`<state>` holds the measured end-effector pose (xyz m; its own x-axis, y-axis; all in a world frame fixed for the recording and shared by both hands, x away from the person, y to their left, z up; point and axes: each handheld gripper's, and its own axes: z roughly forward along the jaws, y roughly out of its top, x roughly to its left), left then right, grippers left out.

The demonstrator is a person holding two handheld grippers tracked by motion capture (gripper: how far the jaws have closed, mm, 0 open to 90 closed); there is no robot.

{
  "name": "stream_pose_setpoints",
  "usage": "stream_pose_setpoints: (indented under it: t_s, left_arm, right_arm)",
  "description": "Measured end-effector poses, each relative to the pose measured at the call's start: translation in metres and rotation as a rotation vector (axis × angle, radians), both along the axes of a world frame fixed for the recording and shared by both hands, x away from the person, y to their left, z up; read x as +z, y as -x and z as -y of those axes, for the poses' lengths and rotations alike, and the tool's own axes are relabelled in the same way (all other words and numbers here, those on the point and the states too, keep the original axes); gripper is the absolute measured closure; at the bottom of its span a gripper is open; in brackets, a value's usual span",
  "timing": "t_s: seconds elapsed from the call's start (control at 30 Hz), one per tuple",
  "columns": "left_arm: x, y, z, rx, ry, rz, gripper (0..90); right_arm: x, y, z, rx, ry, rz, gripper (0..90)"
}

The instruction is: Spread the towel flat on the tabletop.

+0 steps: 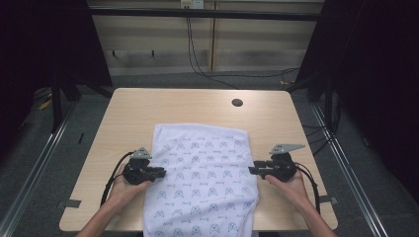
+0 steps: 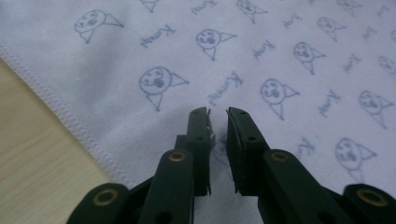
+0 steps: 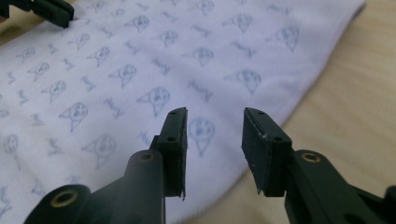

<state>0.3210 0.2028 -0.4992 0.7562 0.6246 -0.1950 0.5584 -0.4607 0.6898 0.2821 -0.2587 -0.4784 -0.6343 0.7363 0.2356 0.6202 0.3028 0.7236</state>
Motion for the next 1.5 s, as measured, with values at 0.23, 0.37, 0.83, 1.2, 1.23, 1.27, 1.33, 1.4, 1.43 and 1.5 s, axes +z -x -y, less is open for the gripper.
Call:
stream_pose_setpoints:
  t_s: [0.23,0.37,0.83,1.2,1.23,1.27,1.33,1.4,1.43,1.5]
  left_arm:
    - [-0.001,-0.002,-0.009,0.064,0.002,0.015,82.0]
    - [-0.003,-0.008,-0.009,0.069,0.018,0.009,81.8]
    - [0.004,0.044,0.003,-0.09,0.0,-0.048,79.2]
    - [0.011,0.021,0.004,-0.038,0.071,-0.026,79.3]
    - [0.011,0.014,0.006,-0.027,0.057,-0.016,79.1]
    - [0.009,0.009,0.007,-0.014,0.057,-0.019,78.9]
    - [0.004,0.0,0.008,0.008,0.053,-0.032,78.8]
    - [-0.001,-0.003,0.008,0.007,0.031,-0.028,78.6]
    - [-0.001,-0.003,0.008,0.007,0.031,-0.028,78.5]
    - [0.0,-0.001,0.006,0.016,0.026,-0.024,78.2]
  right_arm:
    - [-0.013,0.02,-0.01,-0.001,0.041,-0.062,53.4]
    - [-0.016,0.018,-0.018,0.03,0.066,-0.066,66.8]
    - [-0.002,0.087,0.005,0.117,0.01,-0.082,89.4]
    - [0.009,0.017,0.005,-0.016,0.037,0.037,61.7]
    - [0.009,-0.004,0.005,-0.028,0.036,0.042,61.2]
    - [0.008,-0.019,0.004,-0.037,0.04,0.044,59.5]
    - [0.005,-0.055,0.0,-0.071,0.034,0.051,57.3]
    - [0.0,-0.074,-0.005,-0.102,0.049,0.055,55.3]
    - [0.0,-0.074,-0.005,-0.102,0.049,0.055,55.3]
    - [-0.008,-0.086,-0.01,-0.109,0.055,0.012,56.3]
